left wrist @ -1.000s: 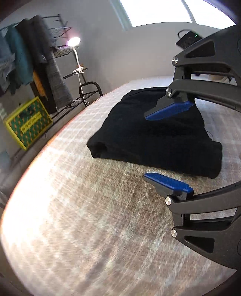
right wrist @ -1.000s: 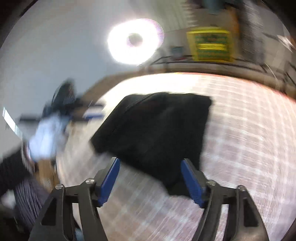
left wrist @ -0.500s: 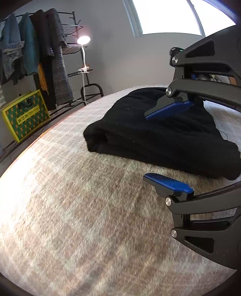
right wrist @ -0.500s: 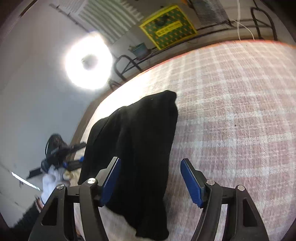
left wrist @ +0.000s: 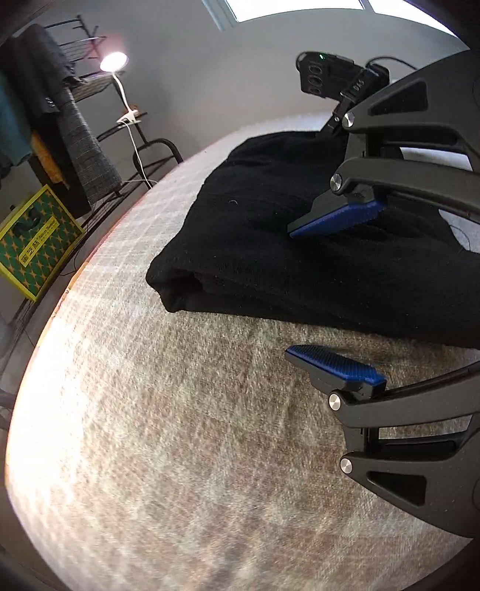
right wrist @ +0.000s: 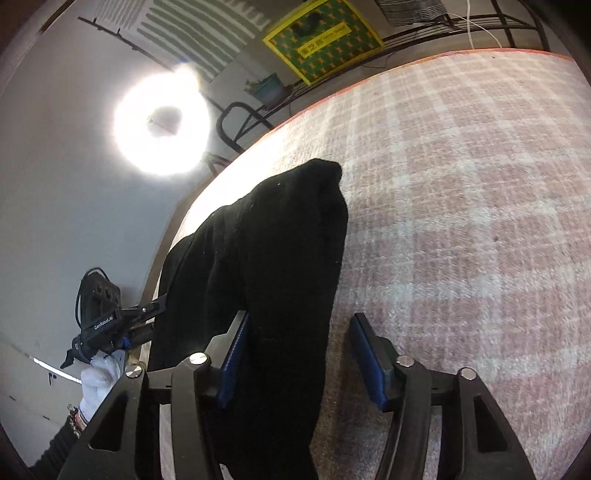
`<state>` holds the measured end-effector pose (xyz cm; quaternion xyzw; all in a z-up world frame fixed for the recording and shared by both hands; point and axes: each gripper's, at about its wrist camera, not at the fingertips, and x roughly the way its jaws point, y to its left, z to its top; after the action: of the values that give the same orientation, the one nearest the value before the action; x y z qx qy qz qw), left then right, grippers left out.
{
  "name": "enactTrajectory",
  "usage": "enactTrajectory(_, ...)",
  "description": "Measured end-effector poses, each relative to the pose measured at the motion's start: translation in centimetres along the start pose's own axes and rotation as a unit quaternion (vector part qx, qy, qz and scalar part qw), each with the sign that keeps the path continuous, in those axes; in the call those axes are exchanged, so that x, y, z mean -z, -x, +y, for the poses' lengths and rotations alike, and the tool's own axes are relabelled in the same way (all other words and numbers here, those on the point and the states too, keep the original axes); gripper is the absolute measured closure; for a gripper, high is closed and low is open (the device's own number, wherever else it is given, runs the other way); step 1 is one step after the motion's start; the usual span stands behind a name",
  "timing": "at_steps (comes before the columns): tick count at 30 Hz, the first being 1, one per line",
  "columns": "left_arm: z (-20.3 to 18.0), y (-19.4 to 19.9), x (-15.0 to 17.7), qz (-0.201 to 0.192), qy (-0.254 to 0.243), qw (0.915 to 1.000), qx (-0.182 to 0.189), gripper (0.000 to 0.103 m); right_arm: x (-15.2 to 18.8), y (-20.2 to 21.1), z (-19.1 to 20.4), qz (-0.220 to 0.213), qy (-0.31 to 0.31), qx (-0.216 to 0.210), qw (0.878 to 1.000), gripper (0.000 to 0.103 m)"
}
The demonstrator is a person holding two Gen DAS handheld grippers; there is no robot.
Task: Fold large clothes
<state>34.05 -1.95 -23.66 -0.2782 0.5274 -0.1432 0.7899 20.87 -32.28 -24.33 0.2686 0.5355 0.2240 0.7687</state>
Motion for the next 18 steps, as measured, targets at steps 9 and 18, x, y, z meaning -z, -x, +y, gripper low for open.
enactTrajectory(9, -1.7, -0.7, 0.5, -0.009, -0.046, 0.998, -0.043, 0.044, -0.3, -1.2, 0.5, 0.006, 0.006, -0.014, 1.0, 0.055)
enactTrajectory(18, -2.9, -1.1, 1.2, -0.013, -0.092, 0.9937, -0.062, 0.045, -0.5, -1.7, 0.7, 0.011, 0.019, -0.007, 1.0, 0.055)
